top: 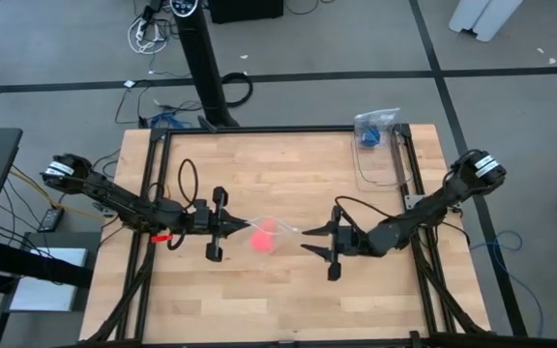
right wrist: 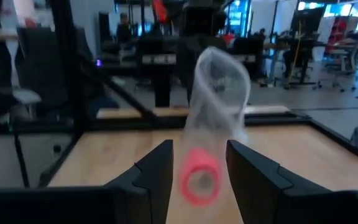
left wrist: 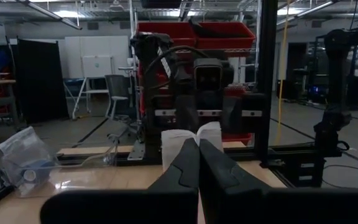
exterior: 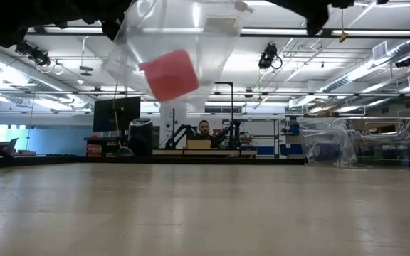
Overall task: Roll bandage
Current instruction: Close the transparent zip bag
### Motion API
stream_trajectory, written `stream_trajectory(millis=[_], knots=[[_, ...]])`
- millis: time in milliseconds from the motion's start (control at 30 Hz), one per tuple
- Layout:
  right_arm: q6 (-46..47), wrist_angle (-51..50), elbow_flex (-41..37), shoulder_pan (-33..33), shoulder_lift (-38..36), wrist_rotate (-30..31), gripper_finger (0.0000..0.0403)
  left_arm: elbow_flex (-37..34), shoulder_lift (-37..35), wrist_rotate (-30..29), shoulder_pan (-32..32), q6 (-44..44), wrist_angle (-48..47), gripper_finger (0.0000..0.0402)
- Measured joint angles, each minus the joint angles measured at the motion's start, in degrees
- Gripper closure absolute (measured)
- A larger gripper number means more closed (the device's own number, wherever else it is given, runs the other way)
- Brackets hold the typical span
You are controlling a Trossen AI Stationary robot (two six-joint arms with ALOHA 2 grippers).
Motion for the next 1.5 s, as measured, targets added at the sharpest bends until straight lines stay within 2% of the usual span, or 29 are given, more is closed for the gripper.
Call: stream_trajectory(millis=[100, 167, 333, 433, 700, 867, 1000, 1133, 1300, 1500], knots=[[1.49, -7.39, -0.02, 1.99, -2.39, 3.43, 0.0254, 0.00, 0.00, 1.02, 0.00, -0.79, -0.40, 0.0401], [3.73, -8.89, -1.14, 2.78, -2.93, 4.73, 0.0256, 0.00, 0.00, 2.22, 0.00, -1.39, -0.85, 0.0401], [8.40, 0.29, -6.63, 1.26, -2.36, 2.00, 0.0264, 0.00, 0.00, 2.42, 0.00, -2.20, -1.63, 0.0401], [7.46, 7.06, -8.48, -0.14, -0.06, 1.86, 0.0267, 0.00, 0.00, 2.46, 0.00, -2.22, -1.84, 0.0401], [7.02, 10.37, -5.28, -2.92, 7.32, -2.31, 0.0284, 0.00, 0.00, 3.00, 0.00, -2.24, -2.53, 0.0399], [7.10, 15.29, -5.25, -1.63, 8.86, -0.04, 0.0289, 0.02, -0.42, 3.43, -0.39, -2.18, -2.52, 0.0398], [6.49, 20.72, -5.22, -1.98, 9.38, -2.99, 0.0288, 0.02, -0.39, 3.39, -0.65, -2.22, -2.74, 0.0398], [6.07, 21.32, -5.20, -2.67, 9.32, -2.92, 0.0284, 0.44, -0.39, 3.36, -1.43, -1.94, -2.97, 0.0398], [7.56, 21.45, -4.67, -3.29, 9.30, -5.59, 0.0279, 1.46, -0.39, 3.16, -1.57, -0.77, -3.32, 0.0399], [7.56, 18.28, -2.37, -3.31, 9.31, -6.77, 0.0281, 1.88, -0.39, 2.60, -1.62, 0.16, -3.59, 0.0400]])
